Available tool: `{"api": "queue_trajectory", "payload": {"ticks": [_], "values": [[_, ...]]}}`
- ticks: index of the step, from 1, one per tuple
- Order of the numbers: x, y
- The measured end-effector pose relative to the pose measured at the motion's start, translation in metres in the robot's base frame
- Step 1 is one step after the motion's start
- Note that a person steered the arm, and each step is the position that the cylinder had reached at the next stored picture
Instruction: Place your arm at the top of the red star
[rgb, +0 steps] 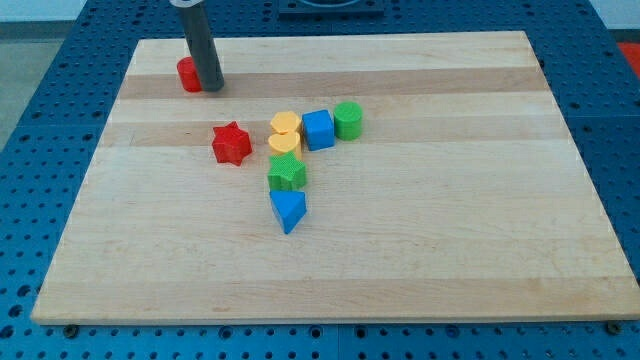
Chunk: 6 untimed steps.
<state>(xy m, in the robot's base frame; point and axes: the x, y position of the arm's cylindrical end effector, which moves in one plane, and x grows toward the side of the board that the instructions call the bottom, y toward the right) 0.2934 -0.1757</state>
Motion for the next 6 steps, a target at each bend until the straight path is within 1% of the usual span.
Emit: {"api": "queue_trajectory", "payload": {"ticks": [1, 3, 5, 6], "values": [[0.000, -0.019], [0.000, -0.017], [0.026, 0.068], [0.026, 0.069]]}}
